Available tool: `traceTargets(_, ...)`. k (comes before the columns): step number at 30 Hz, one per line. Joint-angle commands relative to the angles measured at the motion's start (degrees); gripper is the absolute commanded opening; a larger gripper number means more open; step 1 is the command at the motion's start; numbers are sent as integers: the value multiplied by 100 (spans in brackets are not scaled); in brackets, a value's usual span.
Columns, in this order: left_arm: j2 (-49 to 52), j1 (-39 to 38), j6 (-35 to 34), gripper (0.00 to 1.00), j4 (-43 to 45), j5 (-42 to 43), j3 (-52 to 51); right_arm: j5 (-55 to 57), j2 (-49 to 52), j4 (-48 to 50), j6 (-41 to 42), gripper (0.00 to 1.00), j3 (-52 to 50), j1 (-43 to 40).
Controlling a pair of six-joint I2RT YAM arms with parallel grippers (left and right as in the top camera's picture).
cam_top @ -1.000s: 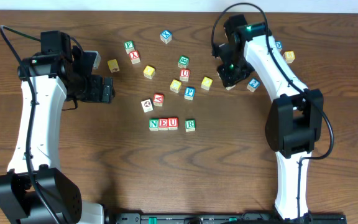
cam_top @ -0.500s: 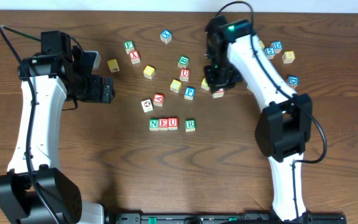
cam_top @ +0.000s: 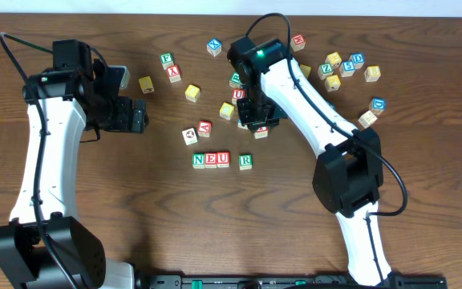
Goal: Spell out NEURIPS
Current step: 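Carry the I block toward the right end of the NEUR row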
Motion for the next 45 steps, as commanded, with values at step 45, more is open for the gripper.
traceTargets(45, -83, -2, 72, 95, -31, 66, 118, 605, -3101, 3692, 1775, 1, -5362, 977)
